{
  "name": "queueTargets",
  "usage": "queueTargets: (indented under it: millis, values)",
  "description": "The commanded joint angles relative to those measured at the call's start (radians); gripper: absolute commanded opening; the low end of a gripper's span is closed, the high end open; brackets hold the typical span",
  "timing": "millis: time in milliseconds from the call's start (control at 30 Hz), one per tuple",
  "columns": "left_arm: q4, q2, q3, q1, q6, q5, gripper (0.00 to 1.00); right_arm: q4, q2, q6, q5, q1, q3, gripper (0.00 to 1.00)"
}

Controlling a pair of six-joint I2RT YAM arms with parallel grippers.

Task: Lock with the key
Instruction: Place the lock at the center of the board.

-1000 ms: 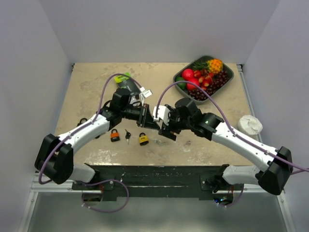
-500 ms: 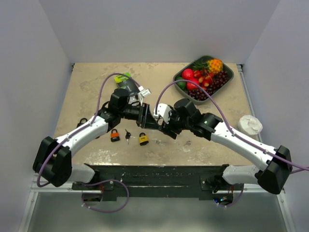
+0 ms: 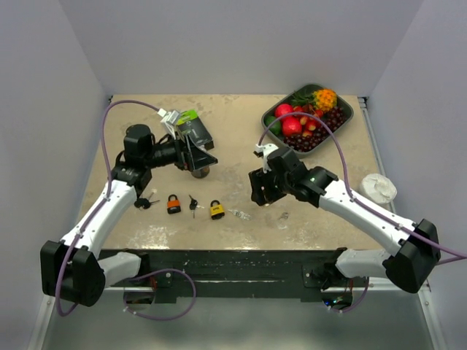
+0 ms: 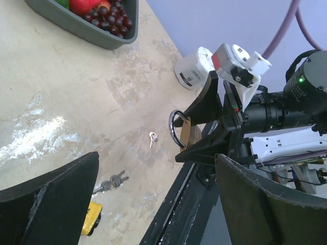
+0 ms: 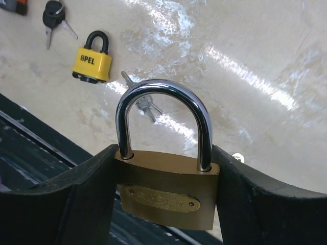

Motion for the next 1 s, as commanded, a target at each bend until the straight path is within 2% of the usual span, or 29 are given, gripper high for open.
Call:
queueTargets:
  millis: [0, 167, 233, 533, 833, 967]
  values:
    - [-0.006, -0.046, -0.003, 0.02, 0.031, -0.031, 0.99, 0.072, -0.008, 0.294, 0.048, -0.003, -0.002, 0.0]
    - [-0.006, -0.06, -0.018, 0.04, 0.027, -0.041, 0.99, 0.068, 0.092, 0.38, 0.119, -0.002, -0.02, 0.0]
    - [-0.006, -0.058, -0.02, 0.046, 0.03, -0.041, 0.99, 0.069, 0.135, 0.409, 0.102, -0.002, -0.031, 0.0]
    - [0.011, -0.046, -0.053, 0.055, 0.024, -0.027, 0.99, 0.118, 0.244, 0.416, 0.164, -0.003, -0.043, 0.0]
    - [0.008, -0.044, -0.066, 0.071, 0.027, -0.018, 0.99, 0.132, 0.334, 0.446, 0.121, -0.058, -0.085, 0.0]
    - [0.008, -0.037, -0.06, 0.077, 0.025, -0.01, 0.99, 0.14, 0.353, 0.454, 0.099, -0.063, -0.086, 0.05]
